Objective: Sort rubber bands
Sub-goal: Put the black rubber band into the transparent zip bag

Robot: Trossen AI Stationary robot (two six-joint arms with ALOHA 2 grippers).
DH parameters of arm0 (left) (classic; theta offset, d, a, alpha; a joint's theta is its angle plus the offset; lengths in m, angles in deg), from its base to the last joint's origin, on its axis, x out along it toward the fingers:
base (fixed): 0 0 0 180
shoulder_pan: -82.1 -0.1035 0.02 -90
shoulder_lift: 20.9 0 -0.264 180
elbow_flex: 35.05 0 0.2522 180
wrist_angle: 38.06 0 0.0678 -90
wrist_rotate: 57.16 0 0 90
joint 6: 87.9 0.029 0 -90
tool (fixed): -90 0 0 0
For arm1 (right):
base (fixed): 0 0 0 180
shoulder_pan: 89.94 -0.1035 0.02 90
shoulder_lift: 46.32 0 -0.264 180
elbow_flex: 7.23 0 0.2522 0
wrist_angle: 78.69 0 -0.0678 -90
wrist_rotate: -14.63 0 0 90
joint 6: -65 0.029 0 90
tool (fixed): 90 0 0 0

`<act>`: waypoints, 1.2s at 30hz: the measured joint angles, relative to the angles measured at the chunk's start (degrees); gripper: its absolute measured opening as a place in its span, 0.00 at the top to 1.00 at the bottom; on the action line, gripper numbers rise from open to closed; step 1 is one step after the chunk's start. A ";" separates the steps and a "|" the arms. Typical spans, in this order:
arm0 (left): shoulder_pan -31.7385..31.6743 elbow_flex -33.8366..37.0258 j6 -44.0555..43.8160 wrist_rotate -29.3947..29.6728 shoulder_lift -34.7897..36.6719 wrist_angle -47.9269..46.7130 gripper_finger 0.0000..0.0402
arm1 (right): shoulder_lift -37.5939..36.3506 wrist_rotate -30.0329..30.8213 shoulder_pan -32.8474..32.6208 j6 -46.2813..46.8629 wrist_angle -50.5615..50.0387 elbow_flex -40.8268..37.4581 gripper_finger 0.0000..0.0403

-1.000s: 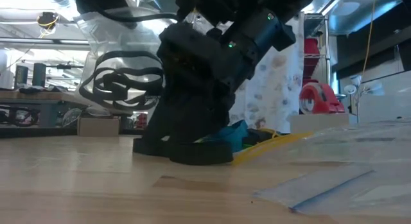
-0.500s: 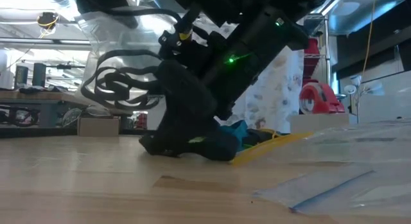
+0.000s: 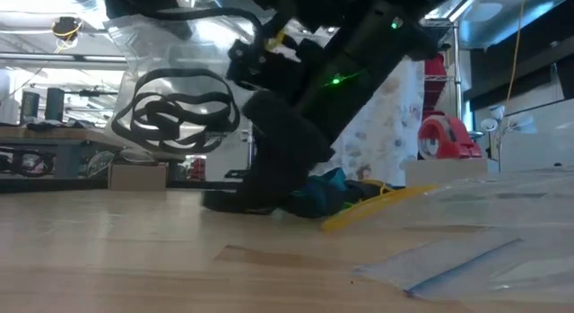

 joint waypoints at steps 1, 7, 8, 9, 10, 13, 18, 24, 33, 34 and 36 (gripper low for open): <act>0.08 0.00 -0.34 -0.02 0.00 0.00 1.00 | -0.78 0.44 -0.12 -1.05 -0.66 -0.08 0.99; 1.52 -0.02 -2.55 -0.02 -0.79 0.07 1.00 | -7.87 5.54 -2.79 -6.62 -5.61 0.11 1.00; 1.71 -0.02 -3.11 0.01 -1.17 0.23 1.00 | -9.16 5.96 -3.21 -7.41 -6.70 0.09 1.00; 2.13 -0.02 -3.85 -0.02 -1.56 0.26 1.00 | -10.42 6.30 -3.61 -8.34 -7.44 0.09 1.00; 2.46 -0.02 -4.49 -0.02 -2.12 0.28 1.00 | -11.75 6.48 -3.92 -9.64 -7.63 0.09 1.00; 3.19 -0.02 -5.72 -0.04 -3.61 1.37 1.00 | -15.85 6.55 -4.81 -12.40 -8.17 0.18 1.00; 4.41 -0.02 -7.24 -0.03 -5.77 4.21 1.00 | -21.28 6.49 -5.38 -14.47 -8.62 0.20 1.00; 4.90 -0.02 -7.23 -0.05 -8.54 8.60 1.00 | -26.28 8.32 -5.28 -18.99 -3.68 0.24 1.00; 4.65 -0.02 -4.64 0.02 -13.39 18.08 1.00 | -27.11 8.25 -4.11 -26.78 10.67 0.27 1.00; 4.65 -0.02 -4.62 -0.03 -13.44 18.50 1.00 | -27.11 8.27 -3.71 -27.13 11.64 0.27 1.00; 4.65 -0.02 -4.60 0.03 -13.44 19.21 1.00 | -27.11 8.21 -3.17 -27.54 13.18 0.28 1.00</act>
